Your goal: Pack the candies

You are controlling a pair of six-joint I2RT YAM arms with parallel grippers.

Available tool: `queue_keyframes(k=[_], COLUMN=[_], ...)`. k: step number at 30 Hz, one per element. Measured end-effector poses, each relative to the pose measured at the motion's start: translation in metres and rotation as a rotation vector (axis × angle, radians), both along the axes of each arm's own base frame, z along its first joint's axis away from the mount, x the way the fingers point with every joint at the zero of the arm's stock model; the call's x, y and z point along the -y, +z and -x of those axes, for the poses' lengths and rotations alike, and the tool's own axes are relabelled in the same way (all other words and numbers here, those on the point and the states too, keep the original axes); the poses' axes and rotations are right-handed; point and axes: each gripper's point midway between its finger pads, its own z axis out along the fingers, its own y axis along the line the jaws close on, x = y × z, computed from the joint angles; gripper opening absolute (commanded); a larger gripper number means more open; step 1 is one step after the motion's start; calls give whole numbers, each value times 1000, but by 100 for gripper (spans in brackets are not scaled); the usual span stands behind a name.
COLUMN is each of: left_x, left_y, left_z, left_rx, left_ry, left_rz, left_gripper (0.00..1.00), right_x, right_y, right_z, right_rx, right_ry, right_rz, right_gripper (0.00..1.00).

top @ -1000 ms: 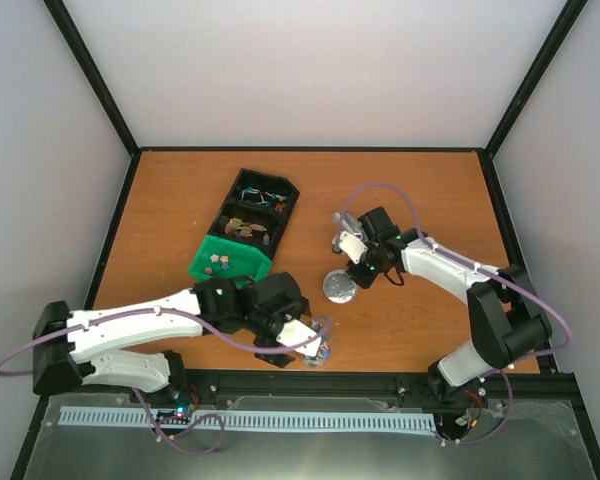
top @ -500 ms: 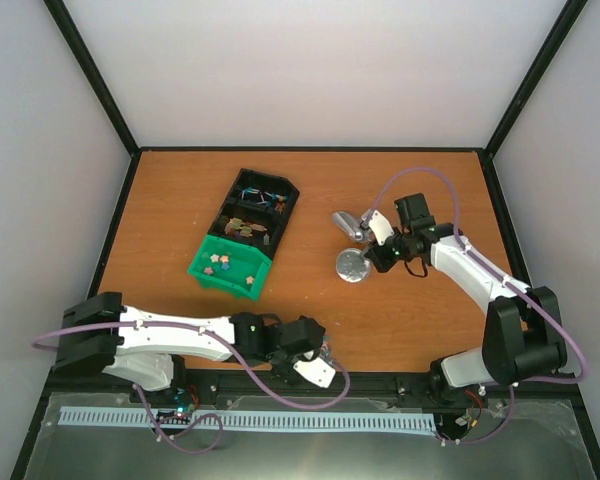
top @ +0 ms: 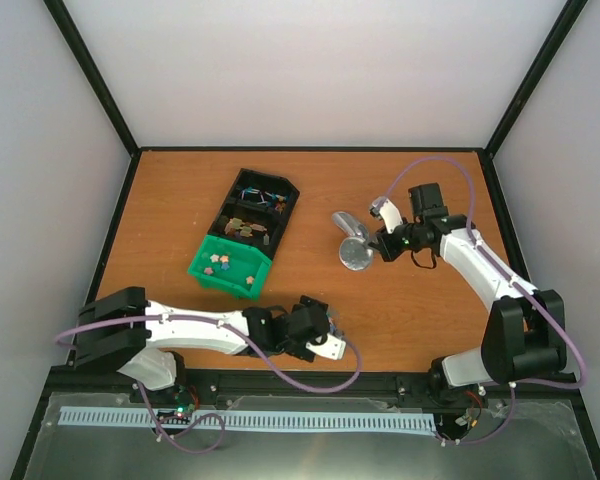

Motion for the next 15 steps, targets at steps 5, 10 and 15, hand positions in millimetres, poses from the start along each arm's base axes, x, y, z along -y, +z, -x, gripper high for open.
queue_keyframes(k=[5,10,15], left_x=[-7,15,-8], left_y=[5,83,187], left_z=[-22,11,32], left_rx=[-23,-213,-125], left_ry=[86,-7,-170], left_rz=[4,162,390], left_gripper=[98,100,100], right_x=[-5,-21,-41], right_y=[14,40,71], right_z=[-3,3,17], right_rx=[10,-4,-33], right_ry=[11,81,200], right_rz=[-39,-159,-316], right_gripper=[3,3,3])
